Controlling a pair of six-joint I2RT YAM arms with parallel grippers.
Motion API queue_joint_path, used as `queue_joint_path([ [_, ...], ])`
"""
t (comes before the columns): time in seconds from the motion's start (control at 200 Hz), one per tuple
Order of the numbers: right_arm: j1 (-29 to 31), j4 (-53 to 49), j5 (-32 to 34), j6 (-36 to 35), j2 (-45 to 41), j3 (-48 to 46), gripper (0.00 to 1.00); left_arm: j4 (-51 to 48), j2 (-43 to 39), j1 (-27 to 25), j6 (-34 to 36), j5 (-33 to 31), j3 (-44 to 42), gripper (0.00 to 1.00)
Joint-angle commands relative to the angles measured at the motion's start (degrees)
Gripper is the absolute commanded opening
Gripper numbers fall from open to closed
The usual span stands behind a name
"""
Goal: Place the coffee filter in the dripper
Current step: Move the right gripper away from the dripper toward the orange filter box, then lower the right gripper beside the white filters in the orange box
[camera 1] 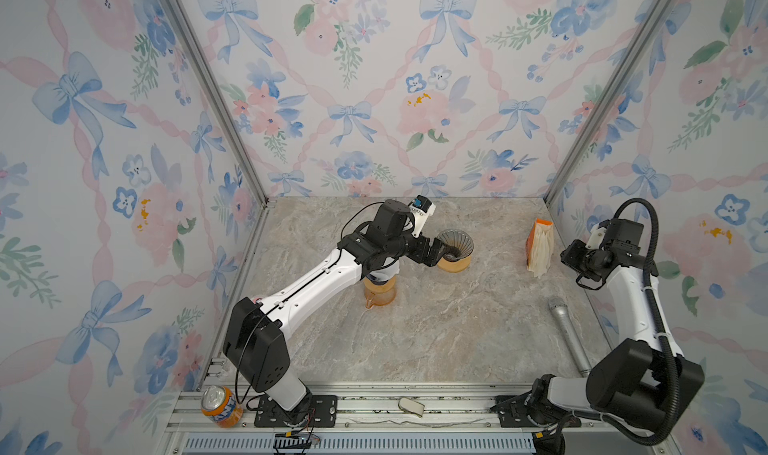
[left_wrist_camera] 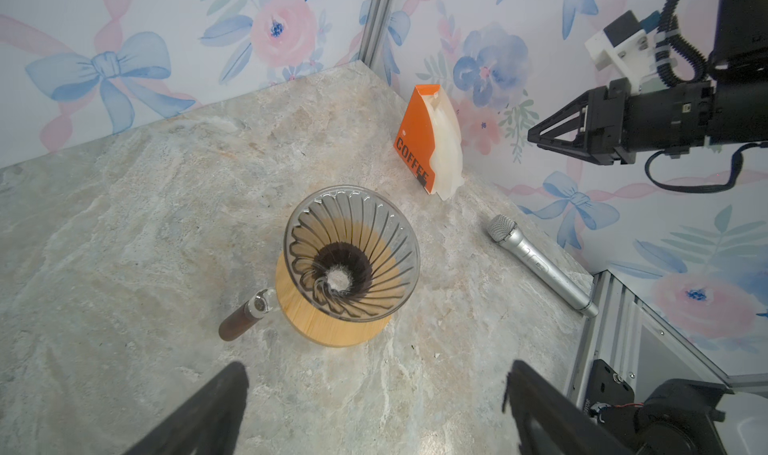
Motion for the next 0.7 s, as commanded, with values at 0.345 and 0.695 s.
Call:
queue_joint_path([
  [0.345,3.0,-2.6,3.9,-4.2,12.2,1.9,0.30,4.4,-2.4,-0.2,1.5,-0.8,-4.9,0.98],
  [0.695,4.1,-1.2,7.0,-4.6,18.9,3.7,0.24,4.4,-1.6,-0.2,0.6,-0.5,-4.3,0.98],
])
